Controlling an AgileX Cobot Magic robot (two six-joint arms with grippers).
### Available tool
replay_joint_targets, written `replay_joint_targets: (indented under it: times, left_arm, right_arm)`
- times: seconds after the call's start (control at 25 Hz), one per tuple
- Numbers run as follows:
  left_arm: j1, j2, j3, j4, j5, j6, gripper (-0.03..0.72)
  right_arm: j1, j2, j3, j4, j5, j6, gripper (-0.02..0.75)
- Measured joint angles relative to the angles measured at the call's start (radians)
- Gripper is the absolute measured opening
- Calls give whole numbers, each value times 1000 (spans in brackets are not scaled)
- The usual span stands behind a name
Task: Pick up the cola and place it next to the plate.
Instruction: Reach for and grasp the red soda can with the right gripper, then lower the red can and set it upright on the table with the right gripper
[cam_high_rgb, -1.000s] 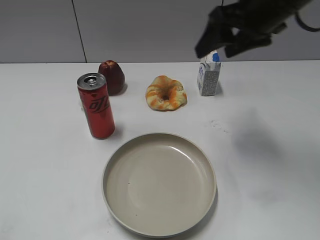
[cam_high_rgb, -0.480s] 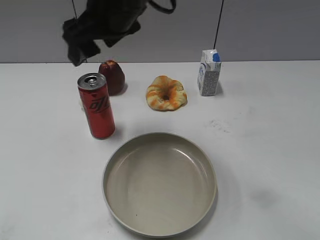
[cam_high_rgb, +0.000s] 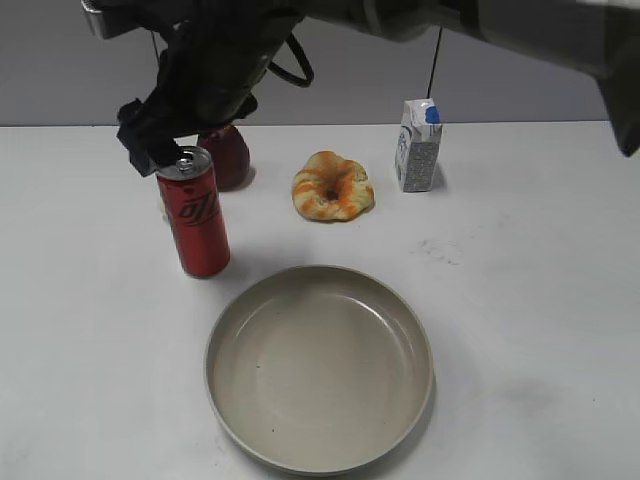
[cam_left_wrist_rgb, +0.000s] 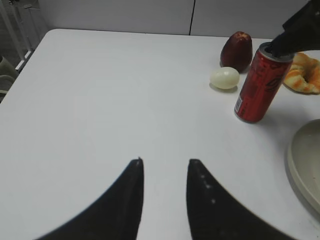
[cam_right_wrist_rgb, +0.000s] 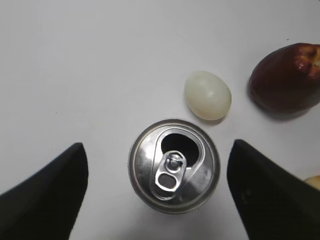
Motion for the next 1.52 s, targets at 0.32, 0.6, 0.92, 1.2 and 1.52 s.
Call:
replay_joint_targets:
  times: [0.32,0.6,0.92,1.2,1.52]
  left_arm:
    - [0,0,0,0,0,0,237]
    - [0,0,0,0,0,0,237]
    - [0,0,0,0,0,0,237]
    - [0,0,0,0,0,0,237]
    - [0,0,0,0,0,0,237]
  right_arm:
    - [0,62,-1,-1,-32,-1,657]
    - [0,96,-1,-8,-34,-3,524]
    - [0,89,-1,-22,-30,-3,513]
    - [-44,-82,-1,-23,132,-4,513]
    - [-181,-508,231,-86,222,-3,512]
